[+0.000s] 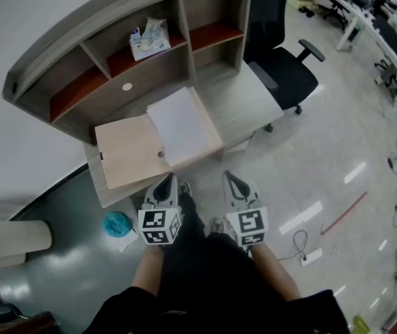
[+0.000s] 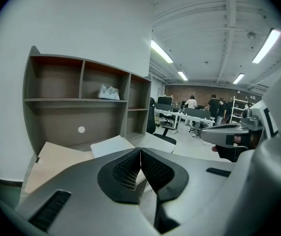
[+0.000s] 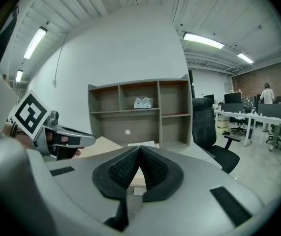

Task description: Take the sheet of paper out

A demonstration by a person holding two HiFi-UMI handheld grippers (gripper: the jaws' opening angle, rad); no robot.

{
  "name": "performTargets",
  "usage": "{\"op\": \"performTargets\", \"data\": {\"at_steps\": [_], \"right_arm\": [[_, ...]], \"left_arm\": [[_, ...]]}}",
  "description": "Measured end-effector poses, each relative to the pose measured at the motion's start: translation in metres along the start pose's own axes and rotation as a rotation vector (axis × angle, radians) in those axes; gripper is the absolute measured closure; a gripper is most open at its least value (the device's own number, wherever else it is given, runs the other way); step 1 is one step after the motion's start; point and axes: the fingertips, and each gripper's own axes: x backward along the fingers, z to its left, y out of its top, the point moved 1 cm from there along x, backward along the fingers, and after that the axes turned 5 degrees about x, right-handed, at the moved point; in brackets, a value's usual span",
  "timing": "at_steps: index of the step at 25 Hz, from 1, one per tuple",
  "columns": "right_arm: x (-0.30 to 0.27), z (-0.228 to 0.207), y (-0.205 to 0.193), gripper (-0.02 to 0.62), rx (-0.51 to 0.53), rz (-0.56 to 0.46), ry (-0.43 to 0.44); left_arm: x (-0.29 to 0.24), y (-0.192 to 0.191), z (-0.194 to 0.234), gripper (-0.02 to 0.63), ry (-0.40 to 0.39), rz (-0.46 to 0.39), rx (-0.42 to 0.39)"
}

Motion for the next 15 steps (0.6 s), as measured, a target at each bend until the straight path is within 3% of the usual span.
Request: {"op": "performTargets", "data": {"at_steps": [15], "right_arm": [[-0.107,-0.028,-0.001,0.578,-0.019,0.122,-0.061]], "left_arm": [[-0.097,0.027,0.064,0.563,-0.107,0.065,0.034]]}}
